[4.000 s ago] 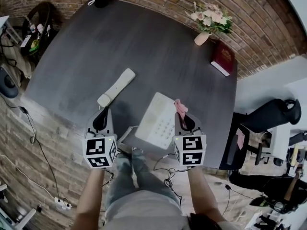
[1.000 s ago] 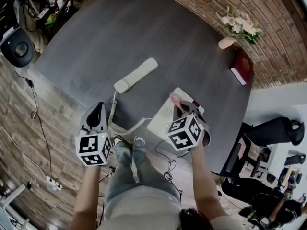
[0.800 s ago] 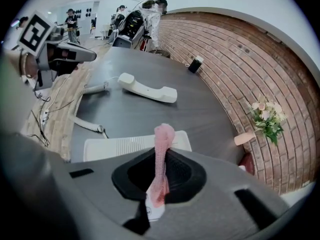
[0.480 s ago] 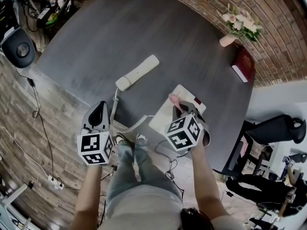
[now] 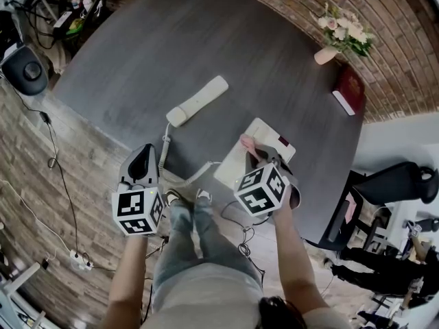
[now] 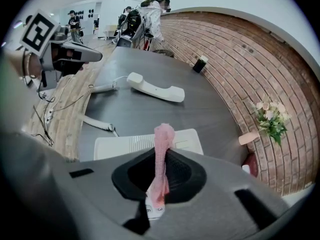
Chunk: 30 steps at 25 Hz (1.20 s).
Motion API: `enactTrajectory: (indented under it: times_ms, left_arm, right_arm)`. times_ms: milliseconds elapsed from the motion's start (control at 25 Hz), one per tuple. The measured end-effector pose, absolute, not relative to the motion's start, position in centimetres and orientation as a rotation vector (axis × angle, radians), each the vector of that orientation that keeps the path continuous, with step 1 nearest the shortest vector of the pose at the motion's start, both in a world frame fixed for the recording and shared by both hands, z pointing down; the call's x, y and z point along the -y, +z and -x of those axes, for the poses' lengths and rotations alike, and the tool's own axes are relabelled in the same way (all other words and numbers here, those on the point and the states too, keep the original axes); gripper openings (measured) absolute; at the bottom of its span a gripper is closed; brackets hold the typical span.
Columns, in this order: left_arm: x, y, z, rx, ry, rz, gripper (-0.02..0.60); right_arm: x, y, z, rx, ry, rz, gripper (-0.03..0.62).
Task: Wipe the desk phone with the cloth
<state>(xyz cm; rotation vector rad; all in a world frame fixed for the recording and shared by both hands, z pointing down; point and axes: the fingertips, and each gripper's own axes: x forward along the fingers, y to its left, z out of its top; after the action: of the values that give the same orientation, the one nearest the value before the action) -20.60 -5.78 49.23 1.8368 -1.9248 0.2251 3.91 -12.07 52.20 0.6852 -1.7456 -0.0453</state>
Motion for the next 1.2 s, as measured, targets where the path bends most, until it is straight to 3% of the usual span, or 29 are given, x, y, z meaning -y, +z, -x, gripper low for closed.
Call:
enactTrajectory:
  times_ms: [1200]
  left_arm:
    - [4.6, 49.0, 20.2, 1.901, 0.228, -1.859, 0.005]
  right_arm:
    - [7.8, 53.2, -2.9, 1.747, -0.004, -0.614, 0.023]
